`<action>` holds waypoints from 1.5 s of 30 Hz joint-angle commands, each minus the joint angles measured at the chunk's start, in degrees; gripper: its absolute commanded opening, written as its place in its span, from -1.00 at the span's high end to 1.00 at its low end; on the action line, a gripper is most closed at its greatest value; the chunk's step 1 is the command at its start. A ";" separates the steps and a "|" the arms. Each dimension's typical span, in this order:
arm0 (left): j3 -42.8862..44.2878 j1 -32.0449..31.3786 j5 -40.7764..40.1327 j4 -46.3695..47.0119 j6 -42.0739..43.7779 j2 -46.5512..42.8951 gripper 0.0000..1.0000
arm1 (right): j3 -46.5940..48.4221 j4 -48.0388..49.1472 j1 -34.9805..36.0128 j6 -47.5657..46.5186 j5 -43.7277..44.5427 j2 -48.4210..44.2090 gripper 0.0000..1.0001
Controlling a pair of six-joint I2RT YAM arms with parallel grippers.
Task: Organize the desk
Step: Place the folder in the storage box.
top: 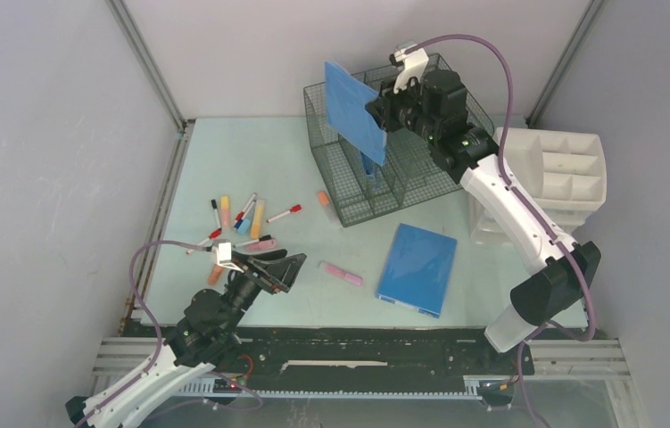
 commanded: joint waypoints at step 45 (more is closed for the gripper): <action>3.24 -0.20 0.31 10.04 -1.88 8.78 -1.00 | -44.53 96.81 7.13 -3.90 9.31 16.47 1.00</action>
